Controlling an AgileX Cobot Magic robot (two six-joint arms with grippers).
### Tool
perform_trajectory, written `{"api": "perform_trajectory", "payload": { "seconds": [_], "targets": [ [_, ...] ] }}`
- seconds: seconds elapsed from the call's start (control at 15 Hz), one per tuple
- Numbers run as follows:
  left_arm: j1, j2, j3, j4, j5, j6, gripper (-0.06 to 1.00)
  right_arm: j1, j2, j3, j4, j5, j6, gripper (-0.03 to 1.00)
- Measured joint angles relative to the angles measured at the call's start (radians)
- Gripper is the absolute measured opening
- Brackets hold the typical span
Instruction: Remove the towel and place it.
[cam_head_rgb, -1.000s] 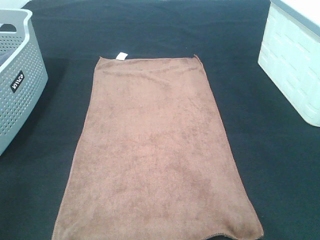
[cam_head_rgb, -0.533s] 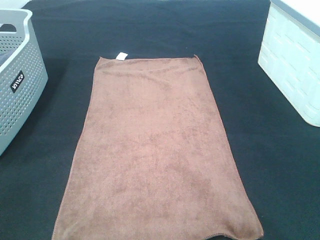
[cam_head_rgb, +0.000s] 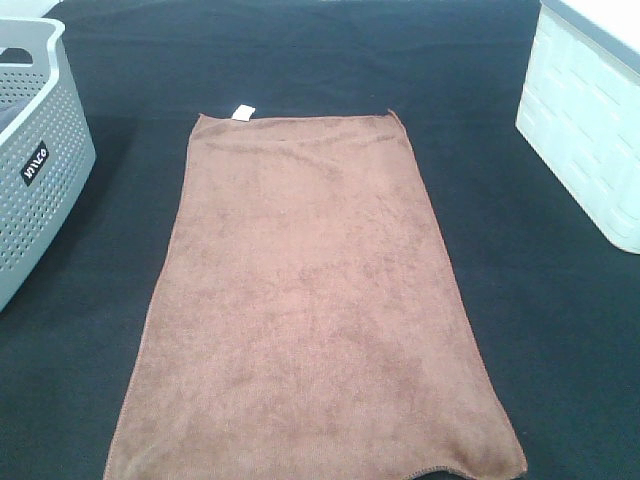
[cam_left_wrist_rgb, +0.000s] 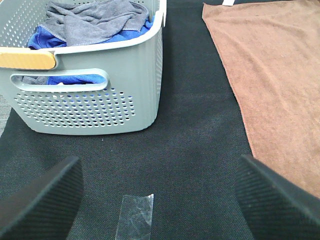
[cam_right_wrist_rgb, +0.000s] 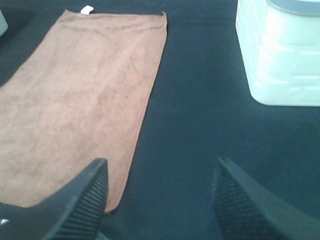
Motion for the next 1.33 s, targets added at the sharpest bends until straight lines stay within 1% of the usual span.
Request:
{"api": "perform_trajectory", "payload": {
  "seconds": [0.13, 0.2, 0.27, 0.4, 0.47, 1.33],
  "targets": [
    [0.000, 0.000, 0.000, -0.002, -0.002, 0.000, 0.78, 0.000, 0.000, 0.005, 0.000, 0.000, 0.000, 0.56],
    [-0.012, 0.000, 0.000, -0.013, -0.003, -0.004, 0.78, -0.002, 0.000, 0.005, 0.000, 0.000, 0.000, 0.56],
    [-0.017, 0.000, 0.000, -0.026, -0.003, -0.004, 0.78, -0.018, 0.000, 0.005, 0.000, 0.000, 0.000, 0.56],
    [-0.018, 0.000, 0.000, -0.038, -0.003, -0.004, 0.78, -0.086, 0.000, 0.005, 0.000, 0.000, 0.000, 0.56],
    [-0.018, 0.000, 0.000, -0.043, -0.003, -0.004, 0.78, -0.101, 0.000, 0.005, 0.001, 0.000, 0.000, 0.56],
    [-0.018, 0.000, 0.000, -0.045, -0.003, -0.005, 0.78, -0.104, 0.000, 0.005, 0.001, 0.000, 0.000, 0.56]
  ]
}}
